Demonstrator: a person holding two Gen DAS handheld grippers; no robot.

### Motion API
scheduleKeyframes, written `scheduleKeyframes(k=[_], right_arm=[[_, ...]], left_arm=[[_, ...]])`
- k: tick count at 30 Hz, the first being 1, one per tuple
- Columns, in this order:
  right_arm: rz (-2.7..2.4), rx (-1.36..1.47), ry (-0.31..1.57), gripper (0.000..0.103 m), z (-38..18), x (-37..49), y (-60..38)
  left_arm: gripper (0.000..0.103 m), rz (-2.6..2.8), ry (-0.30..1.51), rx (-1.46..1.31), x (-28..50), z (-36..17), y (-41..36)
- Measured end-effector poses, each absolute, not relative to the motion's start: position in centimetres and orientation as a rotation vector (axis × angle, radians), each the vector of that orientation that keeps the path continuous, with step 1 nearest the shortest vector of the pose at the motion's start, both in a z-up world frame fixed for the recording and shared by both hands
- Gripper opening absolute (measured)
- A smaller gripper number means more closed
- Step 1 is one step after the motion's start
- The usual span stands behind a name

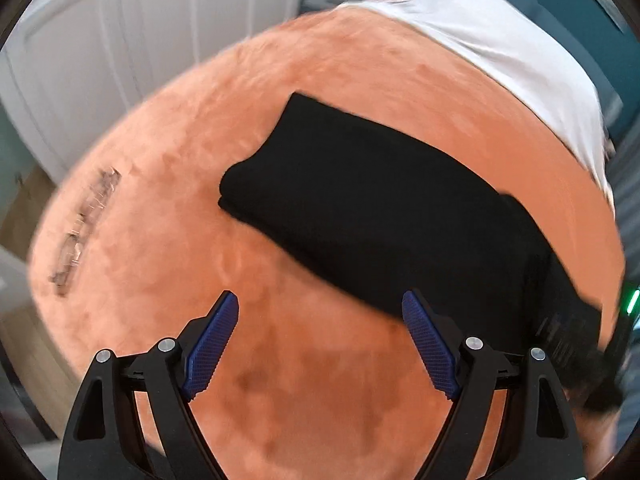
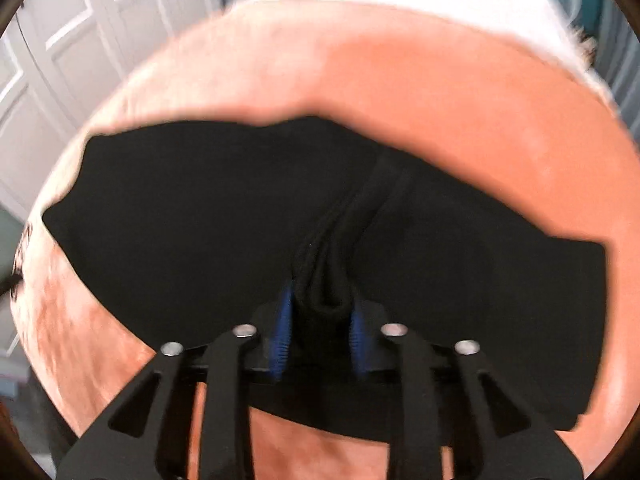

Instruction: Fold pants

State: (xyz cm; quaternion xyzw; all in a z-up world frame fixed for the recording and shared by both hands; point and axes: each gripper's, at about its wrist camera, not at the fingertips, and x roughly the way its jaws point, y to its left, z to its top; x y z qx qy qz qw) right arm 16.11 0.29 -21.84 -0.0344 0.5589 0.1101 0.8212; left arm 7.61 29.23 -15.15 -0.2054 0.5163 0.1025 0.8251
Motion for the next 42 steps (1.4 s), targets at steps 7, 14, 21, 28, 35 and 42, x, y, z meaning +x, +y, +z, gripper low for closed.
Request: scheduleKeyframes(k=[7,14,21,28,35,42], right_arm=[[0.177,0.190,1.021,0.054,-16.6,11.5,-6.3],[-0.216,0.337,0.988,0.072,-17.0,7.4,-24.8],[-0.108,0.606,1.067,0.068,-23.4,9.2,-28.3],[-0.018,0.690,1.030,0.017,-18.5,8.6,-28.6],[-0.061,0.596,1.040,0.016,-12.4,2.9,-33.9],[-0.212,0.554,1.183,0.033,-21.1,-1.6,-38.5]], left_arm=[[0.081,0.309,1.128,-0.777,11.9,-20.7,35.8],[0.098,0.420,1.089,-0.646,14.8,-21.3,34.6],[0.079,0.454,1.056,-0.546,15.3,-21.2,32.8],[0.014,0.326,1.052,-0.635,14.7,-17.1,31.6],[0.015,0.147,1.168,-0.713,9.4,-14.5,28.4],[0.020,0.203,1.244,-0.506,4.0,-18.4,22.2]])
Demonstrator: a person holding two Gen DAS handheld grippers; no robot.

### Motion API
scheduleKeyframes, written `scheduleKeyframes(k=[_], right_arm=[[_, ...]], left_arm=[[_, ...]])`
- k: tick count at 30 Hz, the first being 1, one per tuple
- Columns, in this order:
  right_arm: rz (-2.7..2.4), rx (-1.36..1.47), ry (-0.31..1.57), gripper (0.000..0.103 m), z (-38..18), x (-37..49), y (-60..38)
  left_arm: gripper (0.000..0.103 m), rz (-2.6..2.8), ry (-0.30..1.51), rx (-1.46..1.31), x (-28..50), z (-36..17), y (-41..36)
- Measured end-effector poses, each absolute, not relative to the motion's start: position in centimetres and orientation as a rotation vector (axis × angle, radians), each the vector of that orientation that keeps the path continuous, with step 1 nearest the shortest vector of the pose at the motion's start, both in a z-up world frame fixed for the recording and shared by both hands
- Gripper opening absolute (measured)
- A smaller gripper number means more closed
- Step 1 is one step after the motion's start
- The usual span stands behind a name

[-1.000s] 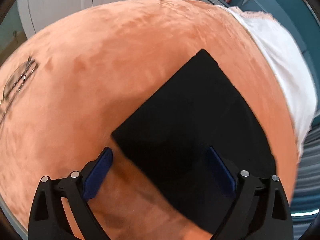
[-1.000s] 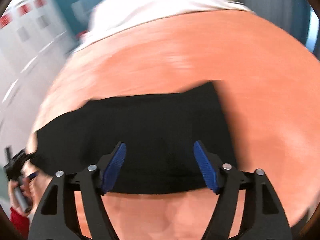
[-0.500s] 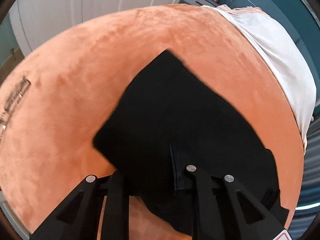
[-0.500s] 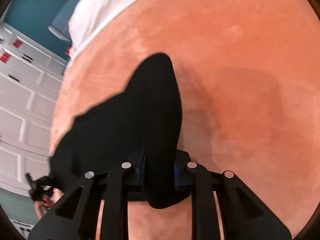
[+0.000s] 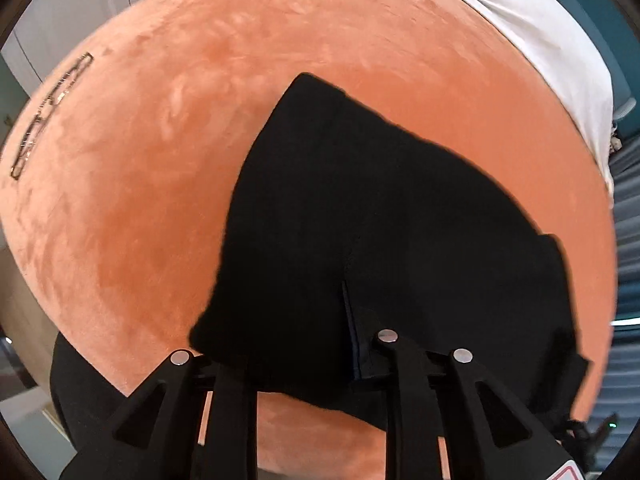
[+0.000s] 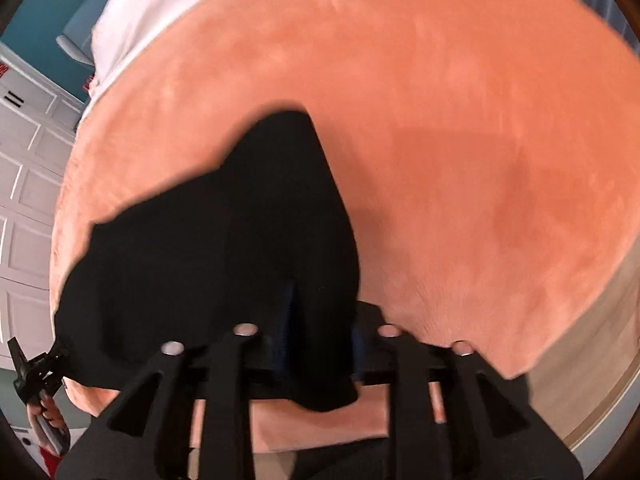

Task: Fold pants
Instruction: 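Lower the folded end onto the stack with the right gripper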

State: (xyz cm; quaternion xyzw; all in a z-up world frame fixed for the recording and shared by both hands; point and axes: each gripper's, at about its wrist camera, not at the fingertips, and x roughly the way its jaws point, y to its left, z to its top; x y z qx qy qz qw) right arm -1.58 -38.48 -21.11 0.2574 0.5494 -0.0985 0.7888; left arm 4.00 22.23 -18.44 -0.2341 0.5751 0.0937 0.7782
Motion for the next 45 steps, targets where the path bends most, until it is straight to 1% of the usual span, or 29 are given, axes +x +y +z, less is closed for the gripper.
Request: scheduleKeyframes(k=[1,3,5,6,7,8,10,12,14,16,18,19,20,23,24,25,26,27,29,30,33,35,39,40,41,42,43,44,45], right_arm=[[-0.250,0.556,1.146,0.045,-20.6,-2.1,-38.5],[-0.385,0.487,1.069,0.048,-17.4,-3.1,-38.0],[-0.406,0.375,0.961,0.049,-14.3,-3.6,-36.3],[-0.339,0.318,0.934,0.049,-12.8,-3.2,-34.5],[-0.282,0.287,0.939,0.049,-12.3,-2.7,-32.9],[-0.226,0.257,0.952,0.049,-12.0,-2.1,-31.3],[-0.115,0.147,0.992,0.048,-12.5,-0.9,-26.7],[-0.087,0.069,0.999,0.048,-13.3,-1.0,-23.9],[-0.053,0.072,1.007,0.048,-14.1,-0.5,-22.0],[-0.023,0.106,1.026,0.048,-14.9,-0.1,-21.2],[-0.012,0.138,1.044,0.048,-15.6,0.0,-21.4],[-0.007,0.160,1.055,0.048,-16.0,0.2,-21.6],[-0.012,0.175,1.067,0.050,-16.3,0.0,-22.0],[-0.030,0.247,1.105,0.051,-16.8,-0.7,-23.4],[-0.029,0.289,1.107,0.054,-16.7,-1.2,-24.4],[-0.027,0.316,1.107,0.063,-16.6,-1.7,-25.1],[-0.026,0.342,1.106,0.068,-16.6,-2.0,-25.7],[-0.023,0.368,1.105,0.068,-16.7,-2.0,-26.0],[0.013,0.413,1.113,0.068,-17.0,-1.6,-26.0],[0.048,0.453,1.118,0.068,-17.1,-1.1,-25.8],[0.165,0.548,1.125,0.071,-17.0,1.1,-23.8],[0.237,0.562,1.155,0.087,-17.5,3.1,-21.4],[0.269,0.476,1.275,0.088,-20.1,5.5,-16.6],[0.246,0.451,1.277,0.081,-20.3,5.4,-15.8],[0.238,0.397,1.261,0.057,-20.0,5.0,-14.6],[0.225,0.332,1.262,0.050,-19.8,5.0,-13.9],[0.203,0.253,1.244,0.036,-19.1,4.8,-13.0],[0.201,0.211,1.229,0.029,-18.5,4.6,-12.4],[0.217,0.206,1.210,0.027,-17.5,4.5,-12.1]], left_arm=[[0.024,0.211,1.227,-0.511,3.9,-18.3,22.2],[0.030,0.234,1.228,-0.502,4.1,-18.1,22.1],[0.033,0.236,1.227,-0.518,4.4,-18.4,22.2],[0.033,0.243,1.216,-0.519,4.5,-18.5,22.1],[0.027,0.241,1.206,-0.515,4.8,-18.4,21.8],[0.017,0.247,1.190,-0.495,4.7,-18.0,21.2],[0.016,0.240,1.145,-0.439,4.2,-16.2,19.7],[0.015,0.195,1.070,-0.365,3.4,-12.4,17.1],[0.015,0.093,1.000,-0.269,2.4,-7.9,12.6],[0.016,-0.004,0.957,-0.201,1.1,-5.2,8.3],[0.029,-0.146,0.964,-0.109,0.5,-4.8,2.1],[0.049,-0.183,0.981,-0.084,0.3,-5.4,0.3],[0.059,-0.216,1.037,-0.026,0.4,-7.6,-2.4],[0.059,-0.226,1.167,-0.044,-0.4,-10.9,-3.9],[0.059,-0.244,1.164,-0.076,-1.0,-10.8,-3.3],[0.060,-0.244,1.152,-0.082,-1.9,-10.2,-2.6],[0.064,-0.237,1.133,-0.081,-2.6,-9.6,-2.1],[0.065,-0.232,1.098,-0.078,-3.3,-8.6,-1.2],[0.077,-0.185,1.032,-0.067,-4.1,-6.8,0.7],[0.080,-0.145,0.995,-0.053,-4.4,-5.9,2.1],[0.080,-0.017,0.960,0.009,-4.3,-5.0,4.9],[0.080,0.047,0.950,0.026,-4.0,-5.1,5.9],[0.080,0.077,0.964,0.070,-2.1,-4.8,6.6],[0.080,0.072,0.962,0.077,-2.4,-4.8,6.5],[0.080,0.064,0.963,0.085,-2.4,-4.7,6.2],[0.080,0.059,0.966,0.089,-1.9,-5.0,5.8],[0.080,0.054,0.972,0.091,-1.9,-5.2,5.6],[0.080,0.047,0.978,0.091,-1.5,-5.6,5.5],[0.080,0.042,0.987,0.090,-1.5,-5.8,5.3]])
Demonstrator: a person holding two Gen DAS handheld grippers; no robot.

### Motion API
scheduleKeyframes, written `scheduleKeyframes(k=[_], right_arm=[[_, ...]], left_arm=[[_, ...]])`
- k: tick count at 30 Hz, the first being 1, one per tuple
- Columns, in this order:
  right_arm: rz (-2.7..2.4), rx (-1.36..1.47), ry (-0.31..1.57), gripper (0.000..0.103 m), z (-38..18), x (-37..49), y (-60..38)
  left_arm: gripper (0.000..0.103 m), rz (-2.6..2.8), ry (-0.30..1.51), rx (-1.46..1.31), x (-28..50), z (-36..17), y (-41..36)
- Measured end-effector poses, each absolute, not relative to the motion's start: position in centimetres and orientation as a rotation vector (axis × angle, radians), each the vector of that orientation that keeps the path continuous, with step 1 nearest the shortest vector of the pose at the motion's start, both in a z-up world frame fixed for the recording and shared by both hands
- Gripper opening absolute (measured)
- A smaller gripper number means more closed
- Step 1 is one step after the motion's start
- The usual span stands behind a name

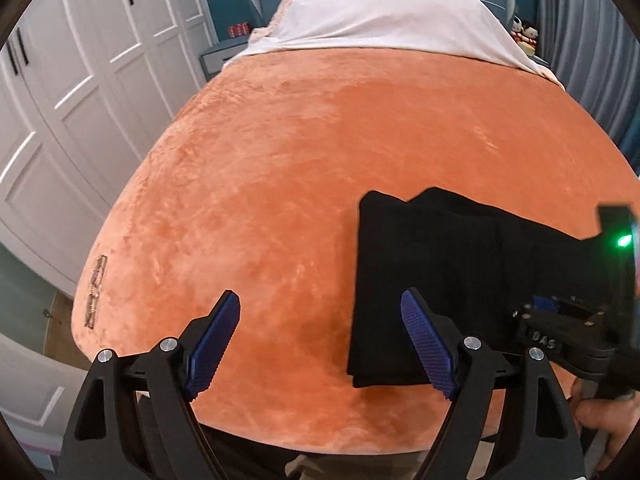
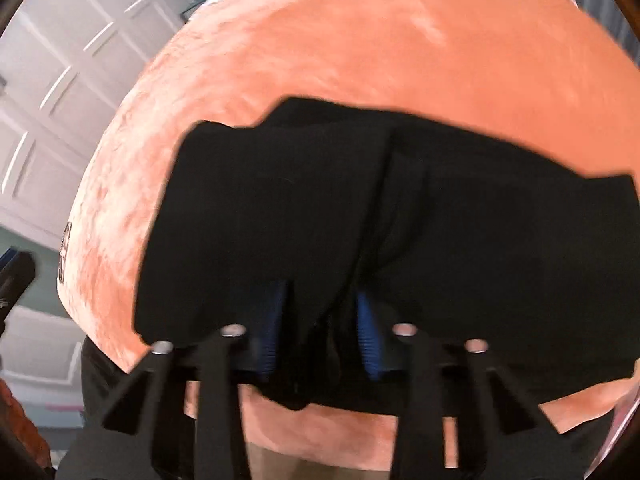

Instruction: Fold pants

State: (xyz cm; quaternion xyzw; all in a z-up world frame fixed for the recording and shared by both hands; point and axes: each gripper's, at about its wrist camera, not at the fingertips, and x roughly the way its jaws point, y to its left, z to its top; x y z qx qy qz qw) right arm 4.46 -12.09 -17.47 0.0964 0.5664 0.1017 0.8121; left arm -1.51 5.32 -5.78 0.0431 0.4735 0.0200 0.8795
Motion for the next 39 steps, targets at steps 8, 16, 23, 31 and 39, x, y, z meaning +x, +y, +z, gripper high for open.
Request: scheduleKeyframes(k=[8,16,23,31,39], right_arm=[[0.187,0.242,1.297,0.038,-18.5,5.4,-12.9],[0.205,0.348,1.268,0.042,-17.7,2.3,-14.0],[0.262,0.355,1.279,0.041,-18.0,2.6,-13.1],[0.308,0.389,1.256,0.016,-17.4,3.8,-12.1],[0.331,0.277,0.984,0.016,-6.8,2.3,-15.2]], left_arm=[[0.080,0.038,1.060,0.037,-1.1,-7.1,5.4],[0.080,0.041,1.086,0.060,-1.2,-8.1,5.4],[0.080,0.012,1.083,0.082,-1.3,-8.3,4.3],[0.080,-0.007,1.058,0.103,-1.6,-7.8,4.3],[0.080,0.001,1.022,0.073,-1.8,-5.9,5.6]])
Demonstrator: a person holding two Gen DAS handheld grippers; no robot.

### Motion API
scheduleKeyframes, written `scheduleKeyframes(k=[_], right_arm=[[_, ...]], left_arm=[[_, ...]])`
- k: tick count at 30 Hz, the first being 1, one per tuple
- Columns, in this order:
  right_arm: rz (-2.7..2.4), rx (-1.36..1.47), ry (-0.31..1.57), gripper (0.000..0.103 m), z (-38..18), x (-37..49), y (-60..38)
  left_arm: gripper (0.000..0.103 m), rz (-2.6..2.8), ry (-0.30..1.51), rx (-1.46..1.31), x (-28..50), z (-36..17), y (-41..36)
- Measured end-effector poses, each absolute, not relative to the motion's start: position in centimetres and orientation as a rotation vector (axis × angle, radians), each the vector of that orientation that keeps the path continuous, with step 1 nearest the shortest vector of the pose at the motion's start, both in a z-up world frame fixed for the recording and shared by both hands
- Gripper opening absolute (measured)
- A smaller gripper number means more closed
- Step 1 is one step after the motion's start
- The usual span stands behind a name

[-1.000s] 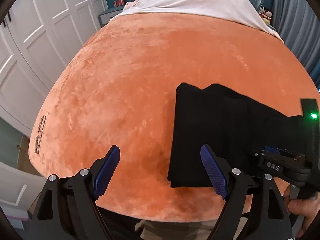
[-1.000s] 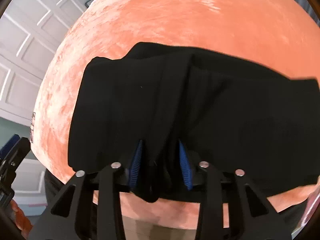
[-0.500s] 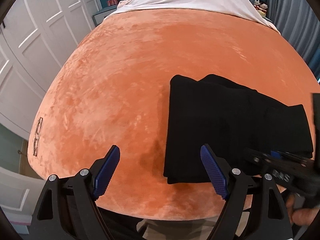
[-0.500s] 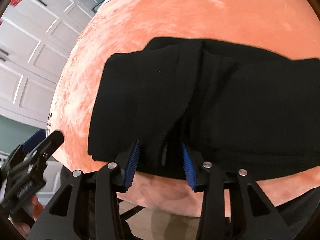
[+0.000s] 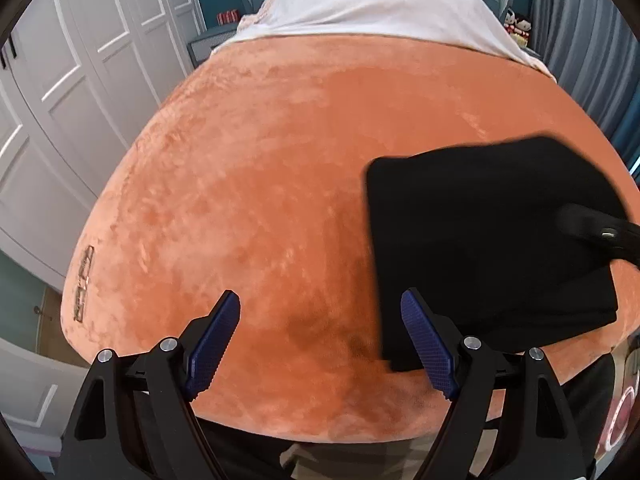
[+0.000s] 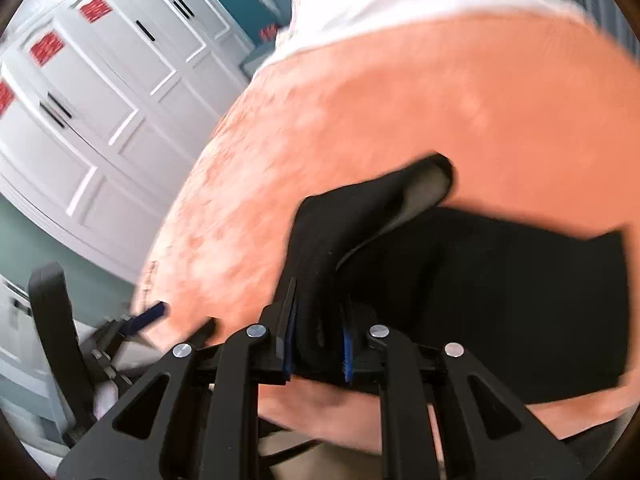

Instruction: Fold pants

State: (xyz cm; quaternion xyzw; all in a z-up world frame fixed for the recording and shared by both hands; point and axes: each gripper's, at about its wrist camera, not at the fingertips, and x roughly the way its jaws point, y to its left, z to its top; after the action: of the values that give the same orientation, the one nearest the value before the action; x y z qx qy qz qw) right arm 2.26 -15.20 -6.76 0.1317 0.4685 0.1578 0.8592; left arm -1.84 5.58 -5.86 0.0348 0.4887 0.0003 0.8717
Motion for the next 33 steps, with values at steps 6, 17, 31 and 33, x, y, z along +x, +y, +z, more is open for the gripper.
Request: scheduleKeyframes(k=[6,17,31,33], right_arm=[[0.061,0.270,1.236,0.020,-17.6,1.5,-25.1],[0.139,0.589,1.152,0.016,-18.7,1.8,-28.3],[-0.082,0.624,1.091,0.030,-18.7,-4.2,-38.4],[-0.097,0.622,1.054,0.038,-17.4,-4.4,-38.6]], left_arm=[[0.080,-0.056,1.091,0.069,-0.9,-7.8,3.2],[0.080,-0.136,1.114,0.122,-0.9,-7.7,-1.4],[0.080,-0.222,1.184,0.137,-0.1,-9.9,-5.5],[0.080,-0.228,1.197,0.105,0.4,-10.3,-5.3]])
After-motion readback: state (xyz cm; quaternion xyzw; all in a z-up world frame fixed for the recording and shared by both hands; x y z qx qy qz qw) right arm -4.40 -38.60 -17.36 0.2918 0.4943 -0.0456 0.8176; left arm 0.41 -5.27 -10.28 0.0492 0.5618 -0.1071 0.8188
